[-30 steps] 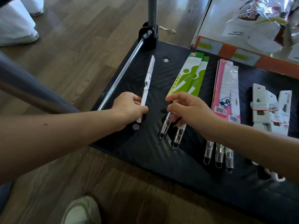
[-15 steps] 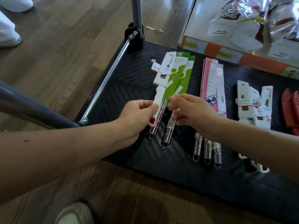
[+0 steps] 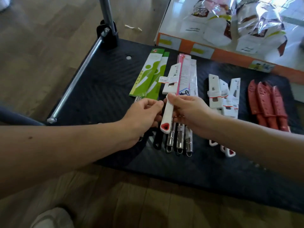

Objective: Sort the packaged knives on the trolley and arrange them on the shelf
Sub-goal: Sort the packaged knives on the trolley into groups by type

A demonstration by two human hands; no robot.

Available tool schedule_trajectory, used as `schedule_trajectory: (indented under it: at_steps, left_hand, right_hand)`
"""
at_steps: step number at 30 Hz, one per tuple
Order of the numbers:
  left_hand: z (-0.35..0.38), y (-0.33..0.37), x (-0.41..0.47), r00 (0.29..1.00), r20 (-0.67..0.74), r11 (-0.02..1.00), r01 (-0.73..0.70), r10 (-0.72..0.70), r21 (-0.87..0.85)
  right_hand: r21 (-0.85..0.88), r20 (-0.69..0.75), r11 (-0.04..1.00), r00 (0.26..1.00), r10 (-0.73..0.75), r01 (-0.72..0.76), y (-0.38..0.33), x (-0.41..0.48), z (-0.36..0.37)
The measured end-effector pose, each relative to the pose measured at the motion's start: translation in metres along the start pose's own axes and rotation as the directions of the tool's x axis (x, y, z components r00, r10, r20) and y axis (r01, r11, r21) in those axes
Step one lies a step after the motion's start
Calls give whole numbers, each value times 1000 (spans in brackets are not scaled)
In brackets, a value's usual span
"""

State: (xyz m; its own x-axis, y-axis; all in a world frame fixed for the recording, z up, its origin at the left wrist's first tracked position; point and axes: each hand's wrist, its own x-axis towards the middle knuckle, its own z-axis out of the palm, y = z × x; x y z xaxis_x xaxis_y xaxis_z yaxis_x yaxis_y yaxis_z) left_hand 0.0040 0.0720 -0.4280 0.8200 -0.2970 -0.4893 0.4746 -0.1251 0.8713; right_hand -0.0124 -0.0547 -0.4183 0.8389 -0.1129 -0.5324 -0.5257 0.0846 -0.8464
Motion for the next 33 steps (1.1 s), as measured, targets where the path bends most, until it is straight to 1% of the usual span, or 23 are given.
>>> schedule_trajectory:
  at_steps: [2,5,9,11,15,22,25,27,30,33]
  left_hand:
    - [9,0,-2,999,-29,999,-21,22,39]
    - [25,-2,-7,997,-26,995,-64,66,79]
    - [51,-2,-14,992,-20,990,-122,124,76]
    - [65,-1,-15,987,-22,981,-157,160,115]
    - [90,3,-19,980,-4,964,-195,199,180]
    - [122,-4,-16,970,-17,958,-235,241,165]
    - [130,-3,-13,962,-29,949,-261,270,174]
    - [134,-6,-12,962,-42,951,-259,270,168]
    - [141,-13,-12,966,-64,959,-240,251,149]
    - [151,-18,-15,970,-54,963,-227,237,144]
  right_hand:
    - [-56,-21,998,1000,-14,13,4,-4,-8]
    - [-173,-61,984,996,-59,48,8,-11,-22]
    - [-229,-116,971,988,-100,71,7,-23,-48]
    - [-281,-154,957,981,-115,68,7,-29,-65]
    - [-367,-211,930,971,-114,30,12,-40,-95]
    - [-389,-318,918,947,-54,-79,29,-39,-132]
    - [-529,-294,847,947,-127,-50,35,-45,-149]
    - [-580,-263,814,951,-163,-21,38,-52,-158]
    - [-551,-237,834,956,-172,13,42,-58,-167]
    - [-499,-228,866,958,-173,37,46,-64,-172]
